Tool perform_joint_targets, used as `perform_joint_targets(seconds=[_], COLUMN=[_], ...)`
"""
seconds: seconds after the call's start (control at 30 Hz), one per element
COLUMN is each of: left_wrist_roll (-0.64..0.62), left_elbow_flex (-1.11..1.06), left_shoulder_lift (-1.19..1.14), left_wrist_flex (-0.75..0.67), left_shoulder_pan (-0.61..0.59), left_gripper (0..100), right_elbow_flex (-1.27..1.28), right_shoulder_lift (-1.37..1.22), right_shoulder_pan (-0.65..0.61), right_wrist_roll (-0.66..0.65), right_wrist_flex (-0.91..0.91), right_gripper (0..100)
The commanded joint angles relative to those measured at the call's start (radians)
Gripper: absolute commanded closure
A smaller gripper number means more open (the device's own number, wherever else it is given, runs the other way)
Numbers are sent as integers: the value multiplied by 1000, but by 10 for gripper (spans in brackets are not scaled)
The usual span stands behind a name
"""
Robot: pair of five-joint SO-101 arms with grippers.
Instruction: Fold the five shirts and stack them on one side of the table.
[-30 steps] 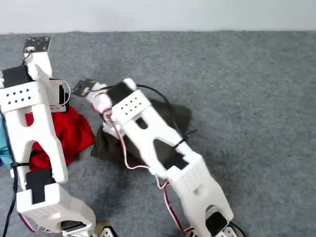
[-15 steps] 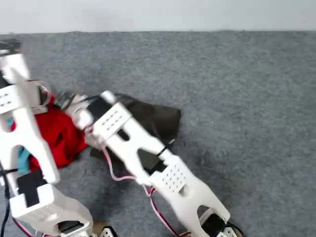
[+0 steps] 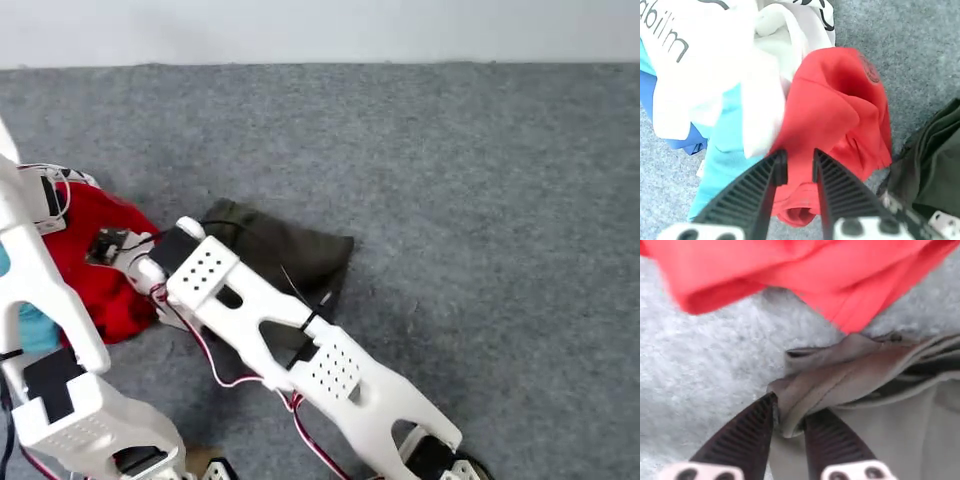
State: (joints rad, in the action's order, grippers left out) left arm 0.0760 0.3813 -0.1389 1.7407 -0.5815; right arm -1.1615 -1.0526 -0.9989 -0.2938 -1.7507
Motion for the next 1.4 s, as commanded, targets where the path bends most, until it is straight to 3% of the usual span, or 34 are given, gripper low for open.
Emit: perform_joint_targets(seconds=[0.0,0.13,0.5,0.63,0.83,0.93,1.2,1.37], left_wrist_roll=[-6,-6,-6,-6,-6,-6,-6,-8], left_elbow_flex=[31,31,31,31,27,27,25,25], left_shoulder_lift=[48,48,48,48,48,48,46,46], left_wrist_flex=[5,5,5,12,12,12,14,14], left_shoulder_pan=[-5,-5,-5,-5,-5,-3,21,117], left_gripper=[902,902,902,903,903,903,903,903], right_elbow_flex=[-37,-75,-34,-18,216,316,439,439], right_shoulder_lift=[2,64,346,344,351,355,369,366], right_shoulder_pan=[42,45,122,274,501,559,572,572], right_wrist_roll=[5,5,0,3,12,95,147,146], right_wrist_flex=[-18,-45,-44,-45,-45,-45,-44,28], right_gripper=[831,727,722,723,723,723,723,724])
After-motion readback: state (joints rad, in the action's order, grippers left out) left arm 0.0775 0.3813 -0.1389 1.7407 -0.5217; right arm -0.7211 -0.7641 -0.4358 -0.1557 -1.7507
